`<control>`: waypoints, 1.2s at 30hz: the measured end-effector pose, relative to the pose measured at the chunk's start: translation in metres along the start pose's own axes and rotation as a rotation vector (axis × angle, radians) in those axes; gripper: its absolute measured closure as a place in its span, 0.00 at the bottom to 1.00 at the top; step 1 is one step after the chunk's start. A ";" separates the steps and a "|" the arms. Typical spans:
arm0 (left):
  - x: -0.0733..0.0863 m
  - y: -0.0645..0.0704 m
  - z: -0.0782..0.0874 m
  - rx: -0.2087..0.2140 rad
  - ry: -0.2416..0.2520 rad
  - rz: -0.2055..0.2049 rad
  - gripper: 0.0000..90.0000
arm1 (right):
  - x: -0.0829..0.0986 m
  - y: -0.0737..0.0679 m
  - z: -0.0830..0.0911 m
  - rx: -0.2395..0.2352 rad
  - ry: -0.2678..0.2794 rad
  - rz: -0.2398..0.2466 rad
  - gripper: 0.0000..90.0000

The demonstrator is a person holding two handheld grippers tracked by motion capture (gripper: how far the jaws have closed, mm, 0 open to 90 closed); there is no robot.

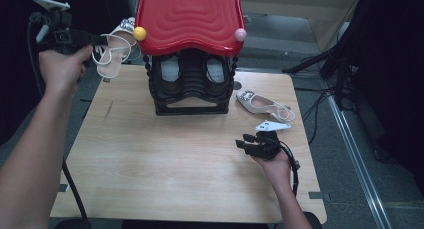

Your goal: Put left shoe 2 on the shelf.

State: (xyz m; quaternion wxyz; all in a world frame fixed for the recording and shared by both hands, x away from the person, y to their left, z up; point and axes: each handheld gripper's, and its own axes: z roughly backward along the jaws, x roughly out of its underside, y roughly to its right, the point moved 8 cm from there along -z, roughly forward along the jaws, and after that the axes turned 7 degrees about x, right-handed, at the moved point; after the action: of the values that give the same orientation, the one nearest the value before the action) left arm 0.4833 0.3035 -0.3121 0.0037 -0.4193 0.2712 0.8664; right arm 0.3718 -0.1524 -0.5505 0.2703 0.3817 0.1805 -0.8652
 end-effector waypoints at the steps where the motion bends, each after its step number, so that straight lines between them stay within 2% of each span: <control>1: -0.004 0.002 0.003 -0.002 0.004 -0.007 0.92 | 0.000 0.000 0.000 0.001 -0.001 -0.001 0.65; 3: -0.013 0.008 0.008 0.003 0.025 -0.001 0.92 | 0.000 0.000 0.000 -0.001 -0.001 0.000 0.65; 8: -0.029 0.020 0.022 0.012 0.045 -0.022 0.92 | 0.000 -0.001 0.000 -0.001 0.001 0.003 0.65; 15: -0.054 0.039 0.042 0.041 0.092 -0.017 0.92 | 0.000 -0.001 -0.001 0.001 -0.003 0.000 0.65; 20: -0.064 0.050 0.048 0.051 0.110 -0.021 0.92 | 0.000 -0.001 -0.001 0.001 -0.003 0.002 0.65; 27: -0.077 0.078 0.046 0.066 0.123 -0.057 0.92 | 0.000 -0.001 -0.001 0.000 -0.003 0.004 0.65; 33: -0.086 0.105 0.033 0.099 0.121 -0.062 0.91 | 0.000 -0.001 -0.001 0.008 -0.003 0.013 0.65; 36: -0.089 0.119 0.025 0.103 0.121 -0.081 0.92 | 0.000 0.000 0.000 0.008 -0.001 0.013 0.65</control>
State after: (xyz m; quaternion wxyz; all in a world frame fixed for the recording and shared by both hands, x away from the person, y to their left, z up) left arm 0.4952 0.2333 -0.1794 0.0438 -0.4807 0.2981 0.8235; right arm 0.3717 -0.1524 -0.5510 0.2745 0.3833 0.1744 -0.8645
